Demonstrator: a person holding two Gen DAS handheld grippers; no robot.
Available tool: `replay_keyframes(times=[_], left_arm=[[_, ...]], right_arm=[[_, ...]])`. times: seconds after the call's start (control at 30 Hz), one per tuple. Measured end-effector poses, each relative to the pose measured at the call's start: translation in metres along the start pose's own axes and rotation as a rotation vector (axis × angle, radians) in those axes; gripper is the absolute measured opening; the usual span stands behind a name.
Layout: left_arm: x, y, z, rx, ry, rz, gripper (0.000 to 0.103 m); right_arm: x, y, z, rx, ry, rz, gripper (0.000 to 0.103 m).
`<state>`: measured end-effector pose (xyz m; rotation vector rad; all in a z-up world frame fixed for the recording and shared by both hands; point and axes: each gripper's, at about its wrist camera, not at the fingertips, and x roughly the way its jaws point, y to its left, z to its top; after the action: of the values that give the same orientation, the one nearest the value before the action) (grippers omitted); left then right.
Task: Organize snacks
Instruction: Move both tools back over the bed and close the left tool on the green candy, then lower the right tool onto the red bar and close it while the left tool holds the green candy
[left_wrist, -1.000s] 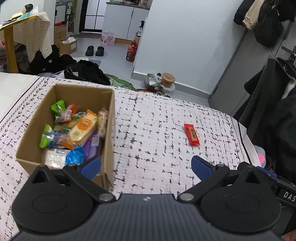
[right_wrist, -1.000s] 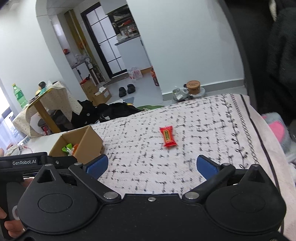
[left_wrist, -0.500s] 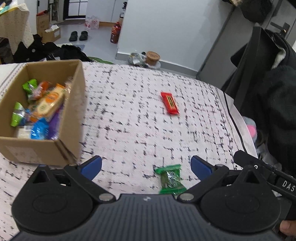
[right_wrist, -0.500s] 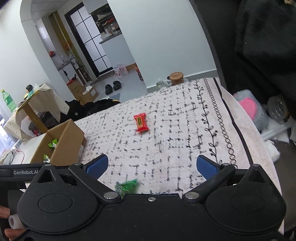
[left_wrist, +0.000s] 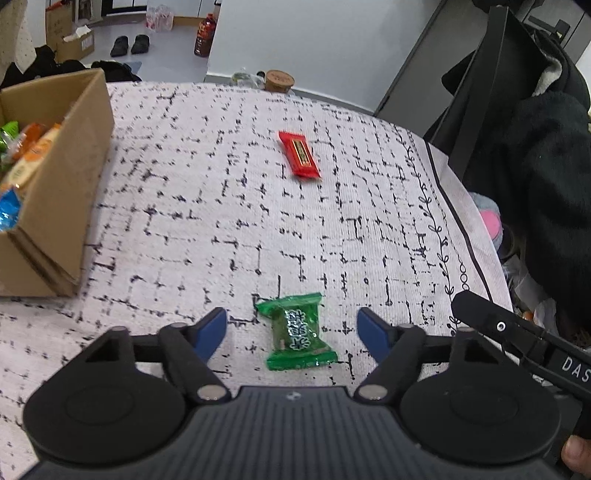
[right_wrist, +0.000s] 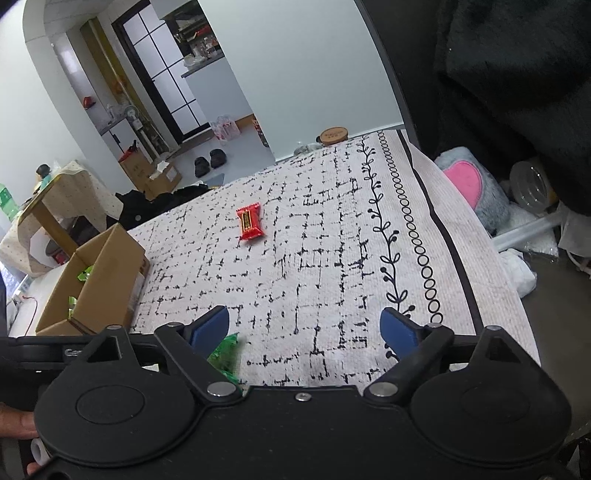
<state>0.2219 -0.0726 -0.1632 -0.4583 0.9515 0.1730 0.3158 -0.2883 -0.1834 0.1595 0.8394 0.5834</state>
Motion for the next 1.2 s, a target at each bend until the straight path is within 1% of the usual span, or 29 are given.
replay_keyframes(times=[0.03,0.27,0.37,0.4,0.43,0.47,0.53,0.87,1.2], left_arm=[[0.003,-0.001,-0.001,-0.001,0.005,-0.002,0.068],[0.023,-0.005,-0.005,-0.005,0.036,0.007,0.057],[0.033,-0.005,-0.006,-0.003,0.055,0.014,0.052],[0.037,-0.005,-0.007,-0.004,0.064,0.014,0.048],[0.04,-0.004,-0.007,-0.007,0.072,0.014,0.037],[0.042,-0.003,-0.008,-0.01,0.075,0.014,0.032],[0.042,-0.001,-0.007,-0.014,0.065,0.016,0.029],[0.029,0.014,0.013,-0.026,-0.004,0.034,0.028],[0.022,0.028,0.032,-0.039,-0.058,0.032,0.028]], right_arm=[[0.0,0.0,-0.001,-0.003,0.003,-0.001,0.086],[0.006,-0.002,-0.001,-0.003,0.029,-0.006,0.079],[0.012,0.0,-0.001,-0.009,0.038,-0.011,0.078],[0.014,0.0,-0.001,-0.01,0.04,-0.012,0.078],[0.015,0.001,0.0,-0.01,0.044,-0.014,0.078],[0.017,0.001,0.0,-0.013,0.046,-0.016,0.078],[0.02,0.003,0.001,-0.018,0.045,-0.019,0.078],[0.033,0.018,0.011,-0.042,0.028,-0.025,0.078],[0.047,0.039,0.028,-0.082,0.014,-0.034,0.078]])
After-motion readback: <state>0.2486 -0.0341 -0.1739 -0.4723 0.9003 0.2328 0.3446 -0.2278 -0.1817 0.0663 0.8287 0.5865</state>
